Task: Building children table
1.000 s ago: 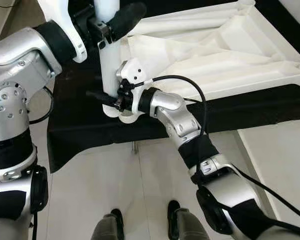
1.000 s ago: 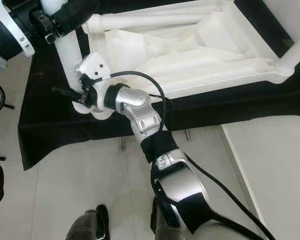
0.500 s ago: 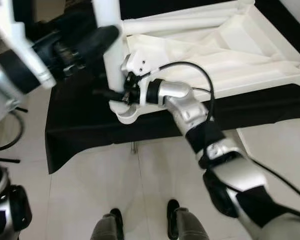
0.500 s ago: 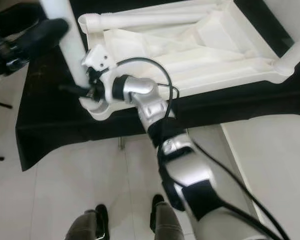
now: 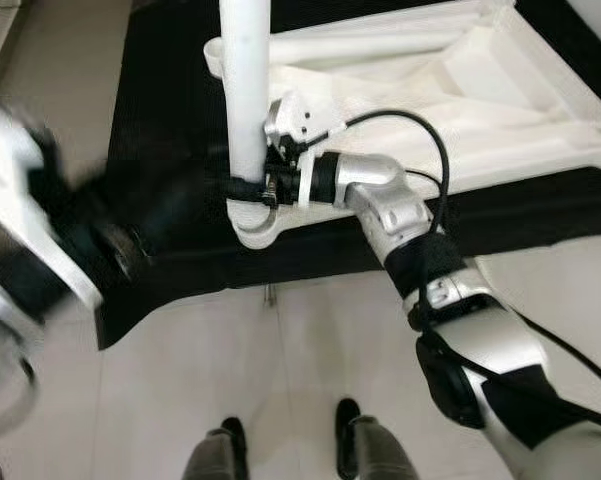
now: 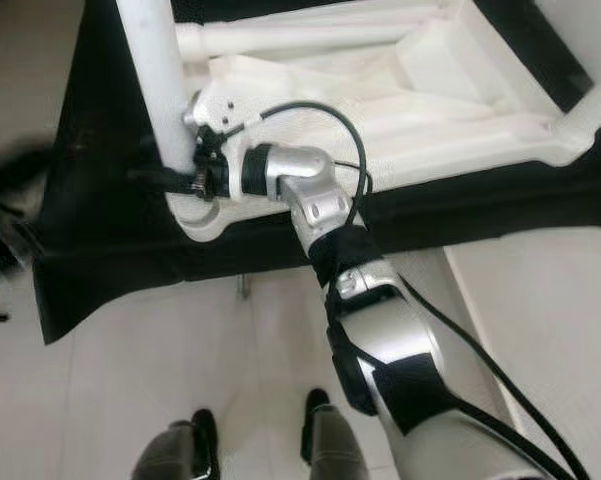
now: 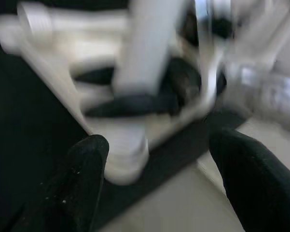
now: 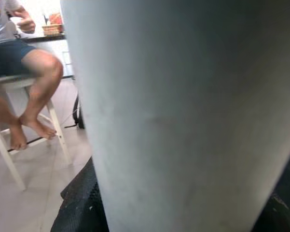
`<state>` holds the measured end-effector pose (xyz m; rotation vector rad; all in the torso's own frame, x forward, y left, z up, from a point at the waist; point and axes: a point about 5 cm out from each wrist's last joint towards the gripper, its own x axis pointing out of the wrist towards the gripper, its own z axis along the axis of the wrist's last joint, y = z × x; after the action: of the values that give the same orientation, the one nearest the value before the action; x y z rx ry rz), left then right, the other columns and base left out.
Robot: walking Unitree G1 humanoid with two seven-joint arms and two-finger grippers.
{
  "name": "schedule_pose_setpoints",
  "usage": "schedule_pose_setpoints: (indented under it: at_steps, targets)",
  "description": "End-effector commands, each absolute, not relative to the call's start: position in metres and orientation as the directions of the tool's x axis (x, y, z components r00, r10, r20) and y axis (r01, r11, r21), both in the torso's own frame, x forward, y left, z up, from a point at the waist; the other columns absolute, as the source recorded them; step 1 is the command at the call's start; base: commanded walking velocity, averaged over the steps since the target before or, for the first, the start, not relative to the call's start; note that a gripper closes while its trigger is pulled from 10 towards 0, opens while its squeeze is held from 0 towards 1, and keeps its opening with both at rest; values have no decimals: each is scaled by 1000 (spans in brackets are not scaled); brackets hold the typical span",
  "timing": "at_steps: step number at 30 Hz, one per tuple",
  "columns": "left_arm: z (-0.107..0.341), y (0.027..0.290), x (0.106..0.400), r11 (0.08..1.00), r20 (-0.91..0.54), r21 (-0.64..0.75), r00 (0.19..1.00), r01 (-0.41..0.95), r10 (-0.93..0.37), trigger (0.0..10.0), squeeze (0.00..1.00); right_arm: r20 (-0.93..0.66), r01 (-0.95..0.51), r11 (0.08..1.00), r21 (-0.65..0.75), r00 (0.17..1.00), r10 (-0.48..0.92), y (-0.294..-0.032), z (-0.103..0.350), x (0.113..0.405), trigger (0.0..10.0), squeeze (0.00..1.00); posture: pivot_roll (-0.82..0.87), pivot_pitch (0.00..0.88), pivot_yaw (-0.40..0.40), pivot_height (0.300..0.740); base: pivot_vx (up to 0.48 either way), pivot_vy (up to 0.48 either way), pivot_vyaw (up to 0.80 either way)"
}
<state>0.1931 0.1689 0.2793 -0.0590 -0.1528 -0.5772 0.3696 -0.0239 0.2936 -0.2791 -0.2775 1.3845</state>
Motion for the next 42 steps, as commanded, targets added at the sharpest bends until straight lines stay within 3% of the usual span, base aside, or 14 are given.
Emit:
schedule_pose_setpoints:
  at_steps: [1, 4, 6, 11, 15, 19, 20, 30, 37, 40, 42]
  targets:
    - [279, 167, 188, 867, 160, 37, 854, 497, -496, 10000, 0, 15, -926, 122, -356, 124, 992, -18, 286, 366, 0, 0, 103, 379, 21, 740, 0, 0, 0]
    - [269, 170, 190, 903, 131, 2, 895, 429, -426, 10000, 0, 2, -930, 101, -353, 107, 994, -15, 281, 364, 0, 0, 103, 384, 21, 740, 0, 0, 0]
    - [249, 167, 183, 915, 34, 15, 915, 402, -402, 10000, 0, -14, -929, 88, -360, 100, 995, -12, 278, 363, 0, 0, 102, 395, 19, 740, 0, 0, 0]
    - [225, 161, 171, 903, -78, -3, 900, 431, -430, 10000, 0, -27, -927, 83, -367, 100, 995, -12, 279, 363, 0, 0, 104, 410, 14, 740, 0, 0, 0]
    - [191, 142, 155, 883, -195, 139, 886, 448, -420, 10000, 0, -42, -921, 84, -380, 108, 993, -14, 284, 367, 0, 0, 109, 426, 12, 740, 0, 0, 0]
    - [192, 144, 155, 903, -160, 141, 910, 405, -383, 10000, 0, -46, -919, 82, -386, 107, 993, -15, 286, 367, 0, 0, 112, 437, 13, 740, 0, 0, 0]
    - [197, 152, 156, 935, -111, 105, 938, 339, -328, 10000, 0, -55, -917, 74, -391, 103, 993, -16, 288, 368, 0, 0, 118, 442, 12, 740, 0, 0, 0]
    - [197, 151, 149, 930, -56, 127, 939, 344, -340, 10000, 0, -105, -915, 14, -404, 61, 993, -19, 288, 367, 0, 0, 124, 466, 19, 740, 0, 0, 0]
    - [197, 146, 141, 927, 1, 159, 939, 339, -343, 10000, 0, -264, -899, -183, -397, -79, 961, -18, 279, 360, 0, 0, 133, 486, 7, 740, 0, 0, 0]
    - [197, 146, 140, 928, 4, 159, 939, 338, -343, 10000, 0, -275, -897, -198, -395, -90, 957, -18, 278, 360, 0, 0, 133, 486, 7, 740, 0, 0, 0]
    - [196, 147, 137, 930, 12, 158, 941, 332, -338, 10000, 0, -321, -889, -260, -376, -138, 937, -14, 275, 357, 0, 0, 135, 493, -4, 740, 0, 0, 0]
